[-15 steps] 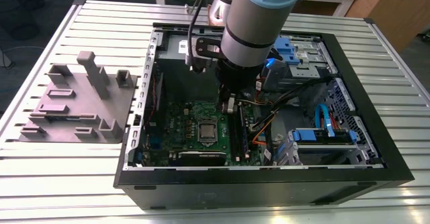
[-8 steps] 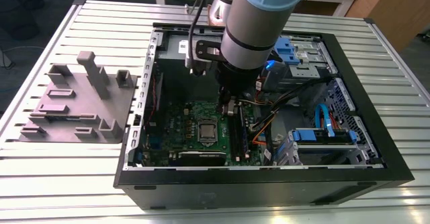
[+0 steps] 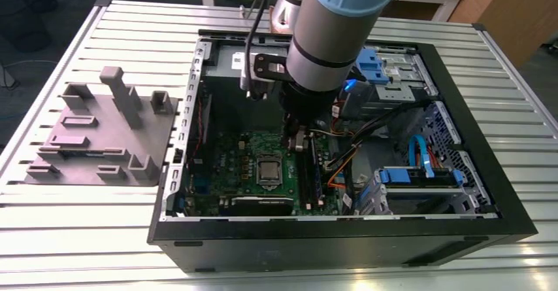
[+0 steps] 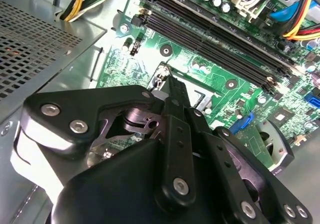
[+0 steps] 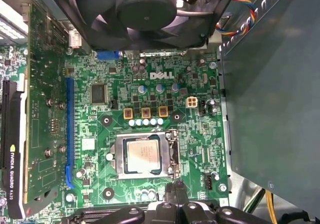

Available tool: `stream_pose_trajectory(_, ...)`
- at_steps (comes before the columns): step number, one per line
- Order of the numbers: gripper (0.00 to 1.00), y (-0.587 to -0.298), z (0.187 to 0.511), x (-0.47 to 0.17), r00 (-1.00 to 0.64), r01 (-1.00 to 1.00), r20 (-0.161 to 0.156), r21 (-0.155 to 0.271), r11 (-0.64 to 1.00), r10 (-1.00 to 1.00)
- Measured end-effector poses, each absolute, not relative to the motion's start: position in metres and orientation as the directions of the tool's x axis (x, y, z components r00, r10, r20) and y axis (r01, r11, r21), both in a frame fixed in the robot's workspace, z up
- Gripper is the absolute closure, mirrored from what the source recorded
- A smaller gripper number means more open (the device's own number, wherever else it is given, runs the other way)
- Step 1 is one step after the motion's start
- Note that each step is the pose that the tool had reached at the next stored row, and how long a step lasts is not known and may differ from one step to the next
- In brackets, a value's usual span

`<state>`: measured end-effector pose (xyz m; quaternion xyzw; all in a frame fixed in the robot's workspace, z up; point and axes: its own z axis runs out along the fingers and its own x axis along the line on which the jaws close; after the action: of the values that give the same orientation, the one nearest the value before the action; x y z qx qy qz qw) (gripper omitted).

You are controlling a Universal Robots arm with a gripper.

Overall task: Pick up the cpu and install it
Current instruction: 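Install the first cpu locking lever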

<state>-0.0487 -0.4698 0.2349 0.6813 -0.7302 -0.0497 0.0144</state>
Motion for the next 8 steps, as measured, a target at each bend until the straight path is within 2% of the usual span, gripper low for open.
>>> stream_pose_trajectory(8, 0.89, -0.4726, 0.2293, -0.0486, -0.057, -0.994, -0.043, 0.092, 0.053, -0.997)
